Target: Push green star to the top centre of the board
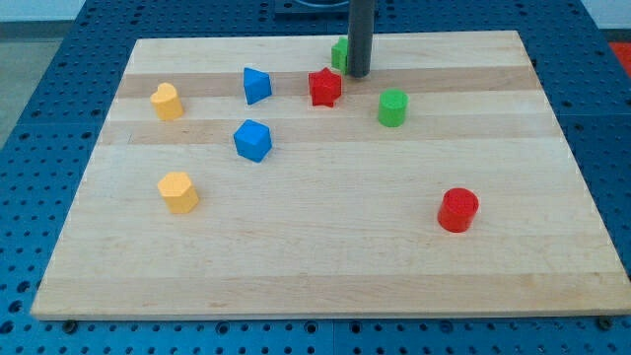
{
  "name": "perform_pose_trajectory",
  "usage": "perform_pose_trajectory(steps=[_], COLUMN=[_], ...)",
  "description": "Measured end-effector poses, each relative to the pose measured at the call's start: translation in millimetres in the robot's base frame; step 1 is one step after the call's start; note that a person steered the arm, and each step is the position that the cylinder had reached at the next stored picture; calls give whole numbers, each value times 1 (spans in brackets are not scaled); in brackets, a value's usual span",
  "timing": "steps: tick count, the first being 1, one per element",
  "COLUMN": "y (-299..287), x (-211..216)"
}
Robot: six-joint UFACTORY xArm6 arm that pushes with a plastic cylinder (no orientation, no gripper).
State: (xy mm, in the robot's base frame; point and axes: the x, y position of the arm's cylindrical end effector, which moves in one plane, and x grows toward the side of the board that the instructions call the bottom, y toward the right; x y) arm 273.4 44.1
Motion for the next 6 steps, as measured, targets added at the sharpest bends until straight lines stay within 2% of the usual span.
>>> perform_pose_trajectory(steps=[2,3,4,6], y=[64,73,61,-5], x=[0,-4,-8,-11])
